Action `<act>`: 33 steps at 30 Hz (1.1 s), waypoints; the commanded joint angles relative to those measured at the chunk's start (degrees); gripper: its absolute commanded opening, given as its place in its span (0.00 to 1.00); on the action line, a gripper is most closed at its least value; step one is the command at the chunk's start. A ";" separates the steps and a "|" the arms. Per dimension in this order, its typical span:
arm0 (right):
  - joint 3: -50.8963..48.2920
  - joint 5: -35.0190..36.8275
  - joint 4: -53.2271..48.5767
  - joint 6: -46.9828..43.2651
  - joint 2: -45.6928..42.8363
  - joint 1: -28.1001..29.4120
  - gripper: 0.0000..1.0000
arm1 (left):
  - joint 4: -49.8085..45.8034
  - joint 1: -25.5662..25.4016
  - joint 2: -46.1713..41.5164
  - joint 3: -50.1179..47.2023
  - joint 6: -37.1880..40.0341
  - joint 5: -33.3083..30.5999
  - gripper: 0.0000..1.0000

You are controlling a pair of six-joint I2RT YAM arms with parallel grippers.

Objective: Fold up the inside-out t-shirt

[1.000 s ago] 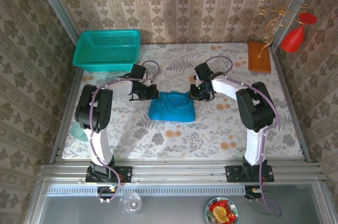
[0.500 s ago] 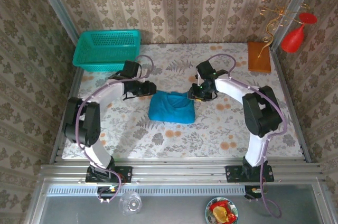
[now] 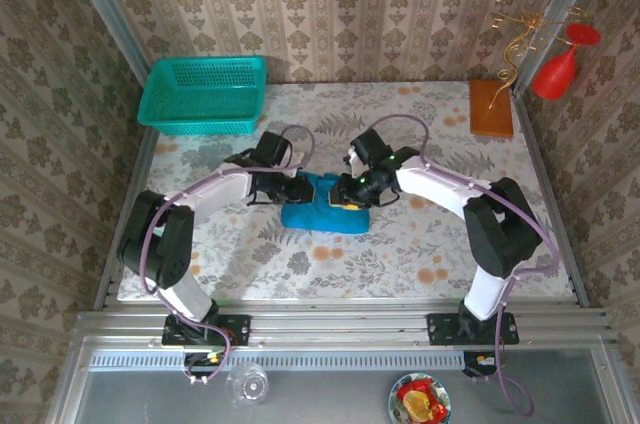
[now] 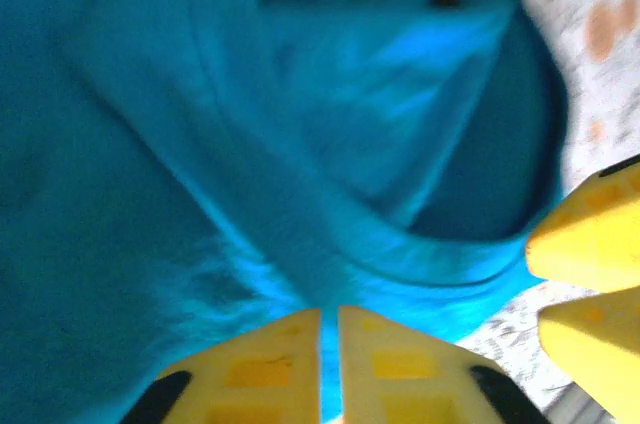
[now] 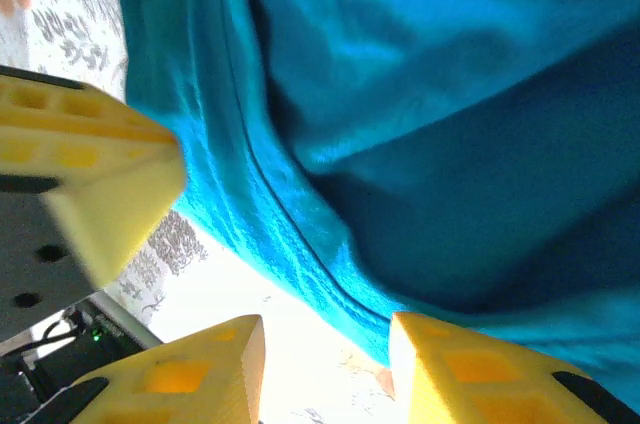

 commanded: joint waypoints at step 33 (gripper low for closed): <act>11.47 -1.51 5.56 4.82 18.04 -6.78 0.36 | 0.01 6.16 17.69 9.78 0.90 -8.63 0.07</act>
